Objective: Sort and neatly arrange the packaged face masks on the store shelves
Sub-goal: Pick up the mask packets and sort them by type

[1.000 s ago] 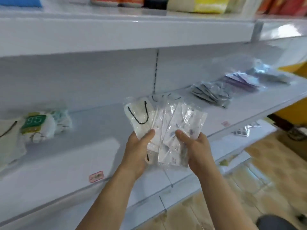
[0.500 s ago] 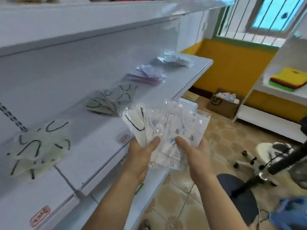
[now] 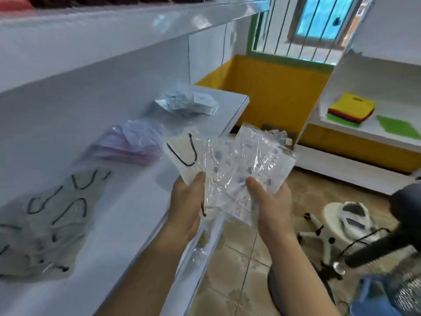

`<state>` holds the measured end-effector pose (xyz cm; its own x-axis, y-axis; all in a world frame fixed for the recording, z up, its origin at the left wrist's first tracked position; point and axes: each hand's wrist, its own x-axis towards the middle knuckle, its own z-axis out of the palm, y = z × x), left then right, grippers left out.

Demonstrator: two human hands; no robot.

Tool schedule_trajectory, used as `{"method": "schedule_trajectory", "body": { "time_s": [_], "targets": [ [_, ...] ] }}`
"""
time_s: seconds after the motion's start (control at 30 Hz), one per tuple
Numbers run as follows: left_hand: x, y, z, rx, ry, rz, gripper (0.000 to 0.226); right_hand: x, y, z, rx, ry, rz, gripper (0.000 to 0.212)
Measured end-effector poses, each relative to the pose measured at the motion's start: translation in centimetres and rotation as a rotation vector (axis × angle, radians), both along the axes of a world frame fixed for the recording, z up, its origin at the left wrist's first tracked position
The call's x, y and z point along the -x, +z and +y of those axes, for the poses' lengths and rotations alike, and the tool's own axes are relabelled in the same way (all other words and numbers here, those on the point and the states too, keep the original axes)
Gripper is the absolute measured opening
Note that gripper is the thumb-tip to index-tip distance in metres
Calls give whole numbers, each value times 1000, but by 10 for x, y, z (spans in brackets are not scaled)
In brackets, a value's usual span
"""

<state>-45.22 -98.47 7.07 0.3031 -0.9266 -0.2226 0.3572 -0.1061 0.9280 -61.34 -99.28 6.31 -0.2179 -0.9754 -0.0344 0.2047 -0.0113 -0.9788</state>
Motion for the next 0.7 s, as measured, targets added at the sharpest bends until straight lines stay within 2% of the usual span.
{"method": "schedule_trajectory", "body": {
  "time_s": [0.17, 0.3, 0.37, 0.47, 0.53, 0.6, 0.7],
  "targets": [
    [4, -16, -77, -60, 67, 37, 26, 7, -29, -96, -64, 54, -112, 37],
    [1, -23, -140, -92, 191, 0, 16, 2, -41, -188, -122, 171, -71, 36],
    [0, -18, -169, -77, 273, -57, 16, -3, -32, -235, -114, 255, -34, 38],
    [-4, -6, -206, -100, 384, 7, 32, -16, -12, -302, -96, 360, 12, 39],
    [-12, 1, -222, -84, 490, -4, 9, -32, 2, -341, -76, 406, 46, 37],
    [-22, 0, -230, -99, 597, -18, 20, -55, 15, -382, -68, 448, 77, 34],
    [-26, 1, -229, -107, 704, 8, 22, -105, 34, -444, -39, 568, 143, 32]
  ]
}}
